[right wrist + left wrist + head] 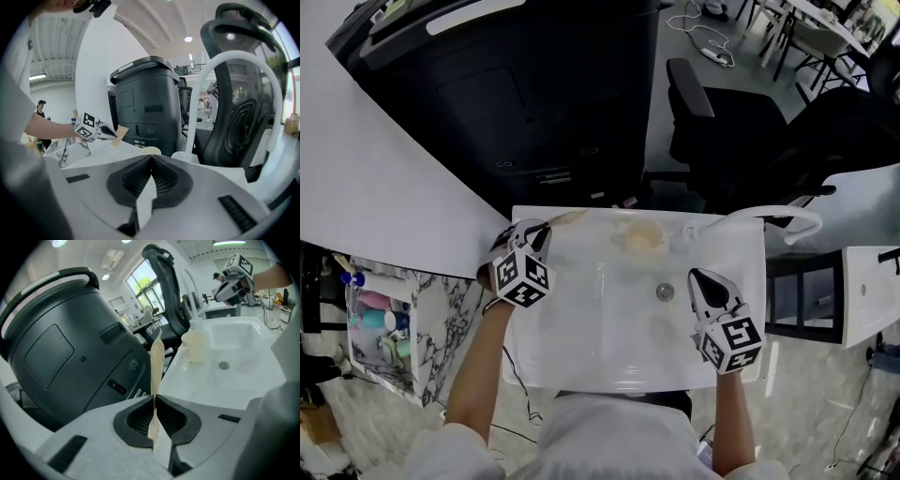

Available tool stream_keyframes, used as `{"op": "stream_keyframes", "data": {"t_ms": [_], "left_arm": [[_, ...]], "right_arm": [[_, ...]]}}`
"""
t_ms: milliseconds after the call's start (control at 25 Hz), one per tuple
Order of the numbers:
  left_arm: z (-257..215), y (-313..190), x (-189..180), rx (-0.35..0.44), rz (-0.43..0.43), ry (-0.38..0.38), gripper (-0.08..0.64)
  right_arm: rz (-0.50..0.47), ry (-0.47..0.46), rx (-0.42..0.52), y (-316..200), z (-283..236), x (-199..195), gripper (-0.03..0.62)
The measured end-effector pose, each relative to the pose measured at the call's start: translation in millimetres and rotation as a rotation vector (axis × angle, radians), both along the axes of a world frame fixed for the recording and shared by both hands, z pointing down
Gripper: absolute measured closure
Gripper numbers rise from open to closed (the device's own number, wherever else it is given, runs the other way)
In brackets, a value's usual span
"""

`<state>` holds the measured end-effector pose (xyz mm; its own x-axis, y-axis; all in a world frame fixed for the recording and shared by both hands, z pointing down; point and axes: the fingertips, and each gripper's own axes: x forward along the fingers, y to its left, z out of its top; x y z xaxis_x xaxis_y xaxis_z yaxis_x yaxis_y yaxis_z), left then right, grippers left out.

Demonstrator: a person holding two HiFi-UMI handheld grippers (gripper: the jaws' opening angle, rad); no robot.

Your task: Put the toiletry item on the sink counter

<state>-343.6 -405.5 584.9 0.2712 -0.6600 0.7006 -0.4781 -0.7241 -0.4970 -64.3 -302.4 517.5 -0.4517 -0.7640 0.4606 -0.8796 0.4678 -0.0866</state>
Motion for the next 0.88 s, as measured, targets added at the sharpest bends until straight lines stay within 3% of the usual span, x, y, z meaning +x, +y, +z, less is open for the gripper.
{"op": "stream_keyframes", "data": {"t_ms": [600, 880], "left_arm": [[61, 3, 37, -0.069, 0.185, -0.14, 0.54], [87, 3, 37, -0.125, 0.149, -0.122, 0.54]], "right_arm": [[0.058, 0.003, -0.06, 2, 23, 0, 0.595], [0.087, 0.008, -0.049, 4, 25, 9, 0.595]]}}
